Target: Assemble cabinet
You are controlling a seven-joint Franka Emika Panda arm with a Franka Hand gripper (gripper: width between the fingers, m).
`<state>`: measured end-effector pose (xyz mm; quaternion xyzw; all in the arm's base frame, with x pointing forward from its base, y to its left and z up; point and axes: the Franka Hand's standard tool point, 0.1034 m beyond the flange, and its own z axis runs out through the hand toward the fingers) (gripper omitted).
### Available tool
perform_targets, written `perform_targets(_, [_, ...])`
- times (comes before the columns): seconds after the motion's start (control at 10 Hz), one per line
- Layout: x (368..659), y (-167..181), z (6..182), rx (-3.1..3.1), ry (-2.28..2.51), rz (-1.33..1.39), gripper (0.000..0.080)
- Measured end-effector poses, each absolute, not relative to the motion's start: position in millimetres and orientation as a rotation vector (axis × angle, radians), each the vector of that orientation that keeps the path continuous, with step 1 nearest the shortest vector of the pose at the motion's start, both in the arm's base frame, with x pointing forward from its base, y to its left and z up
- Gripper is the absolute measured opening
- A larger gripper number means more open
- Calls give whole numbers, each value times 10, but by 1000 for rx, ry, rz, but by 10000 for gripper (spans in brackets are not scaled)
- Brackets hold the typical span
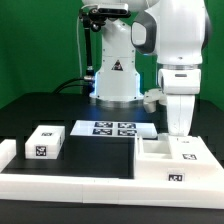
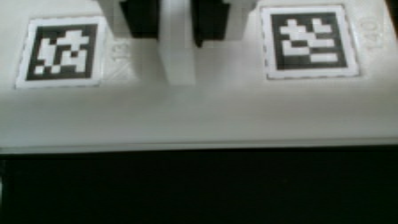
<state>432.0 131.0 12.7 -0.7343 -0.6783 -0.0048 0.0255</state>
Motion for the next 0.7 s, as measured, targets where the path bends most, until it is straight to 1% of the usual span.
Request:
perform_targets(0.6, [4322, 1309, 130, -2270, -2097, -15, 61])
perform_targets(0.7, [4312, 1267, 184, -2261, -2113, 6, 61])
